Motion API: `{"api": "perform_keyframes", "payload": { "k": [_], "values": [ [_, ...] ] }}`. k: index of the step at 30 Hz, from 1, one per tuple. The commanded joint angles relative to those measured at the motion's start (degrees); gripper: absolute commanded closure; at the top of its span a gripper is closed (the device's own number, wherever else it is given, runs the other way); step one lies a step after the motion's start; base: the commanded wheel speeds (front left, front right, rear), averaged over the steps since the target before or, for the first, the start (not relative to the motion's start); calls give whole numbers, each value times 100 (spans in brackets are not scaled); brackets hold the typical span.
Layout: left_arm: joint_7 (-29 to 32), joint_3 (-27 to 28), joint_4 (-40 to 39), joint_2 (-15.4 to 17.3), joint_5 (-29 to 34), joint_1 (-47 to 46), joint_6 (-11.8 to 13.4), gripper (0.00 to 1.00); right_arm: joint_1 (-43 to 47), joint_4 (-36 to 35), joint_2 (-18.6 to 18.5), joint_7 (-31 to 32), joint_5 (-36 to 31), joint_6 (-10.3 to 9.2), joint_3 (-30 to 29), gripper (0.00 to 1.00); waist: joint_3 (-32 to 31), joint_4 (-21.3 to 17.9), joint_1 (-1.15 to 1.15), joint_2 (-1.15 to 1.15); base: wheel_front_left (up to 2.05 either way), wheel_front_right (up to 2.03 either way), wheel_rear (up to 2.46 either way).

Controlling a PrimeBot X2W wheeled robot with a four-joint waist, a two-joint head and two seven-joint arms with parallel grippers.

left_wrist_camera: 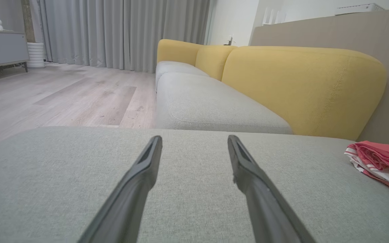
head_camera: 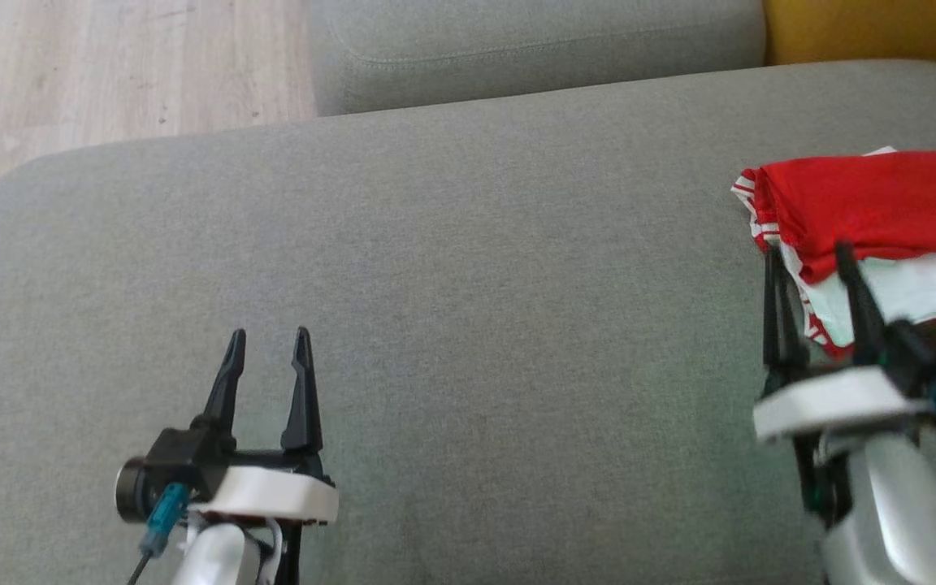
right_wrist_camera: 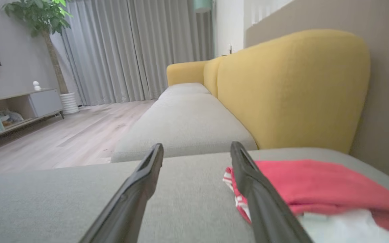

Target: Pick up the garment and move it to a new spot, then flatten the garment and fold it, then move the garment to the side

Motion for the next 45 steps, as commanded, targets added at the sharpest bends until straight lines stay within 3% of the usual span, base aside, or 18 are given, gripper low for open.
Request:
{"api": "perform_keyframes", "payload": {
  "k": [1,17,25,43,44,45],
  "values": [
    [-29,169,-176,22,-34,-122,21,0,-27,-235,27,-73,160,-5,183,0,-23,31,1,0,0,0,0],
    [-29,227,-352,22,-614,90,-62,0,625,-610,32,-91,581,-5,583,0,-121,36,1,0,0,0,0],
    [-29,288,-256,22,-706,102,86,0,671,-587,32,-91,596,-5,621,0,-160,1,1,0,0,0,0],
    [-29,332,-263,22,-634,143,144,0,692,-489,32,-92,612,-5,705,0,-202,-90,1,0,0,0,0],
    [1,159,-110,2,-671,300,116,100,757,-322,50,-31,597,-1,544,100,-203,-90,1,0,0,0,0],
    [1,154,-40,2,-646,306,125,100,758,-248,53,-29,595,0,542,100,-203,-91,1,0,0,0,0]
  ]
}}
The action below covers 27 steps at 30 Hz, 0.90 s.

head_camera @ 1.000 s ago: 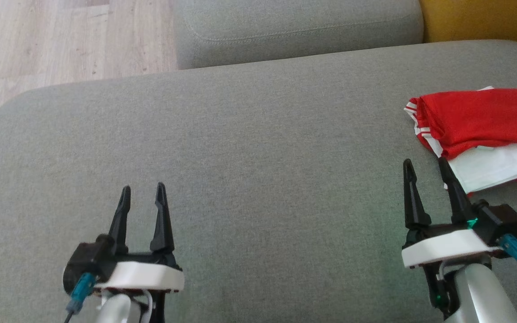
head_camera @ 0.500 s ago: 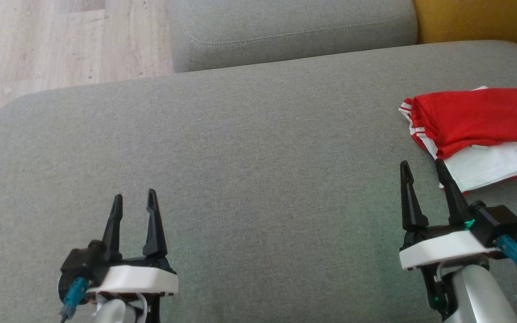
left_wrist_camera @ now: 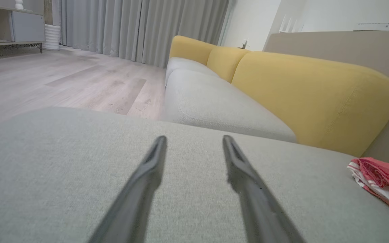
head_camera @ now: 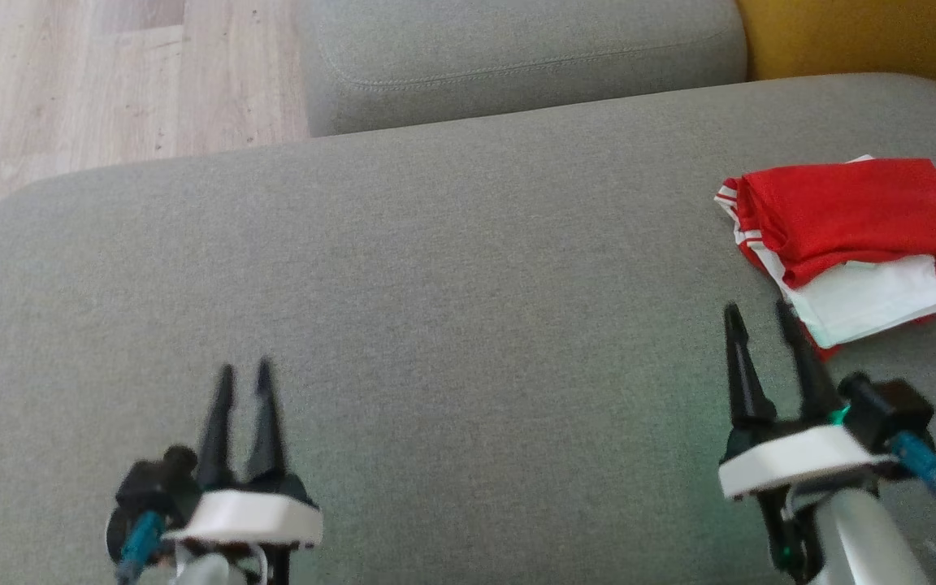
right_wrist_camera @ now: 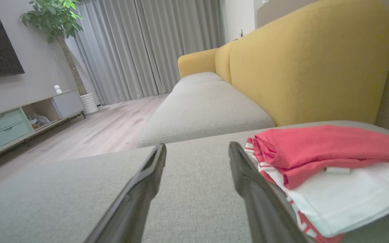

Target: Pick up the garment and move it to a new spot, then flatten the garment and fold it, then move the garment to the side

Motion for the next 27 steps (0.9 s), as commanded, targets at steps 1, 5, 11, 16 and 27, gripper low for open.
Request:
{"api": "perform_keyframes", "payload": {
  "k": [1,5,11,16,27],
  "values": [
    [0,-3,85,-2,0,25,0,100,16,82,2,1,0,0,0,100,0,0,0,0,0,0,0],
    [38,26,266,-1,-113,123,-13,100,131,249,3,26,134,0,-4,100,-1,9,0,0,0,0,0],
    [139,103,237,0,-453,108,-53,100,124,220,-18,109,546,0,-31,100,-4,35,0,0,0,0,0],
    [222,166,209,1,-737,97,-86,100,117,197,-33,178,886,-1,-53,100,-6,56,0,0,0,0,0],
    [424,318,145,3,-1419,68,-166,100,105,136,-61,350,1694,-1,-116,100,-11,107,0,0,0,0,0]
  ]
}}
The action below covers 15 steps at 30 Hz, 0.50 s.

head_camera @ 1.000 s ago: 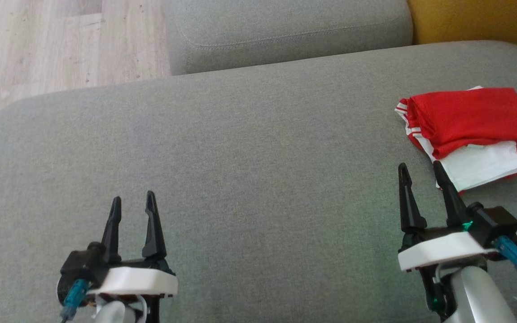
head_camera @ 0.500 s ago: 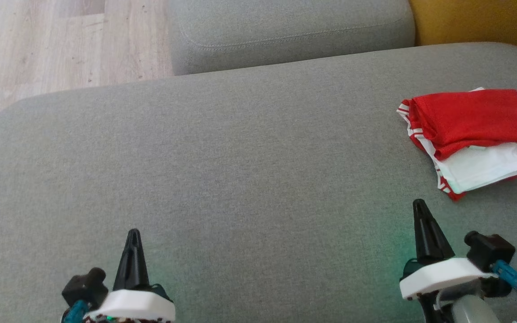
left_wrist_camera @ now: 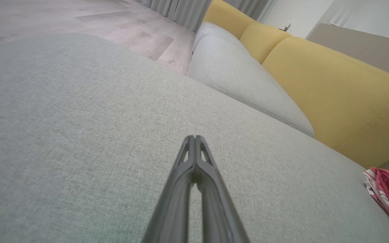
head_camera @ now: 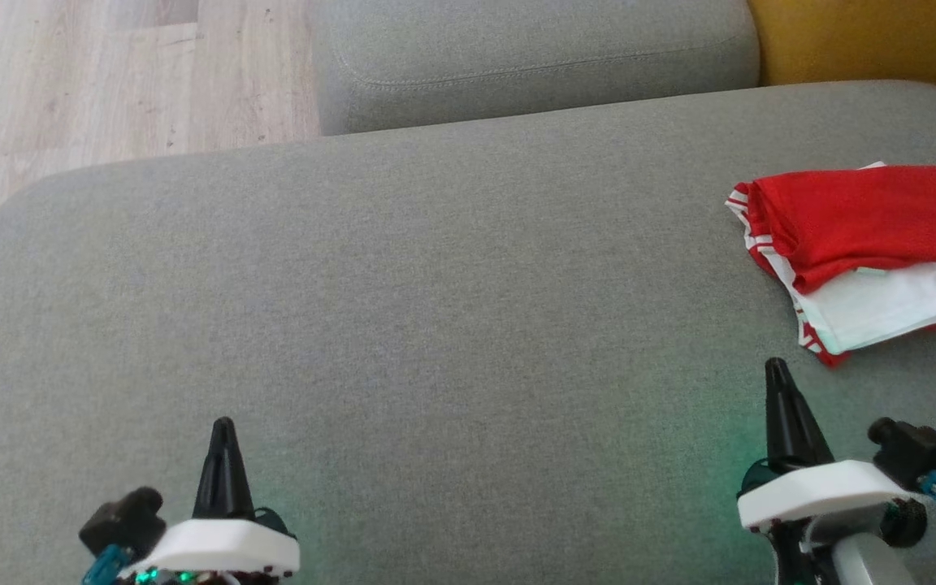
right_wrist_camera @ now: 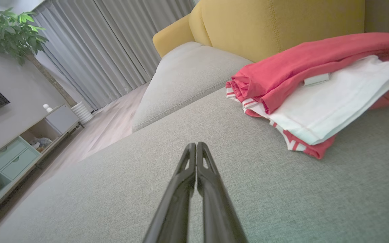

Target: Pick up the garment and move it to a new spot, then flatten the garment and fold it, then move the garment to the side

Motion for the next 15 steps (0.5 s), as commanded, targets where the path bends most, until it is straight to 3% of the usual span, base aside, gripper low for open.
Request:
{"api": "perform_keyframes", "payload": {
  "k": [1,15],
  "values": [
    [36,120,-222,6,-158,-274,-35,100,-300,-224,-68,36,197,0,-36,100,-1,7,0,0,0,0,0],
    [256,287,-288,8,-894,-307,-122,100,-311,-291,-90,231,1061,-1,-114,100,-6,63,0,0,0,0,0]
  ]
}}
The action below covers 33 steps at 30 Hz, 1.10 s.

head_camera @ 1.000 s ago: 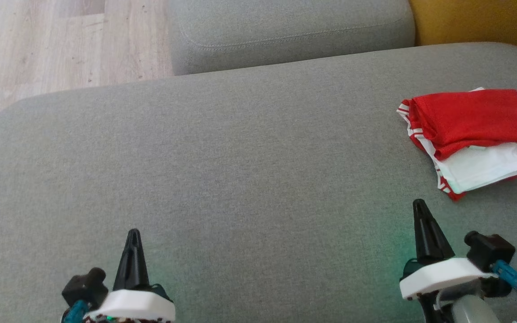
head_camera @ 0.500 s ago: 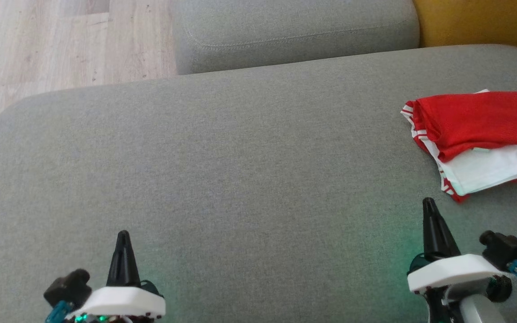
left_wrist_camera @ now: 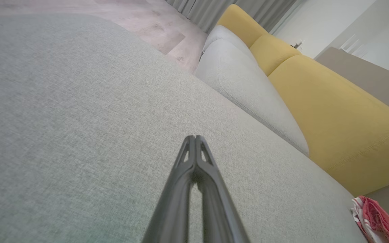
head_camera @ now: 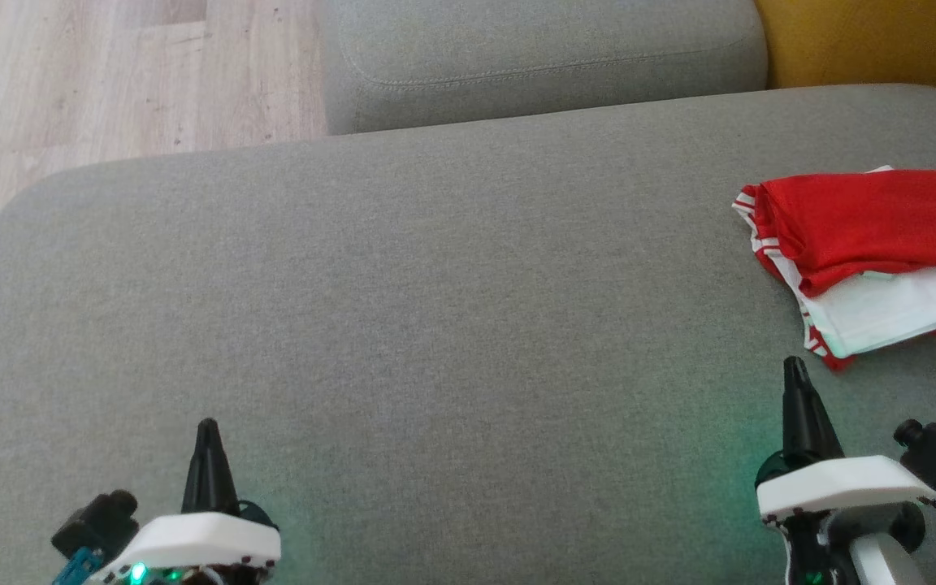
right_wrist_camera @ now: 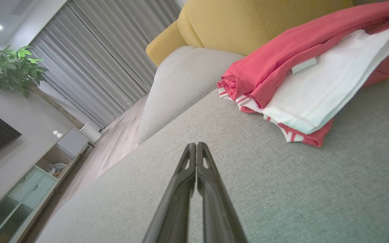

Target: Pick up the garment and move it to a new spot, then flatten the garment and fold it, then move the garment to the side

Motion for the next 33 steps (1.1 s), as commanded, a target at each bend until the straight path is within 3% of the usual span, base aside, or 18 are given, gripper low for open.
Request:
{"api": "perform_keyframes", "payload": {
  "k": [1,33],
  "values": [
    [13,116,-187,8,-100,-308,-30,100,-308,-224,-86,33,133,-1,7,100,0,3,0,0,0,0,0],
    [555,526,-349,13,-1915,-391,-243,100,-339,-387,-114,542,2231,-2,-223,100,-15,140,0,0,0,0,0]
  ]
}}
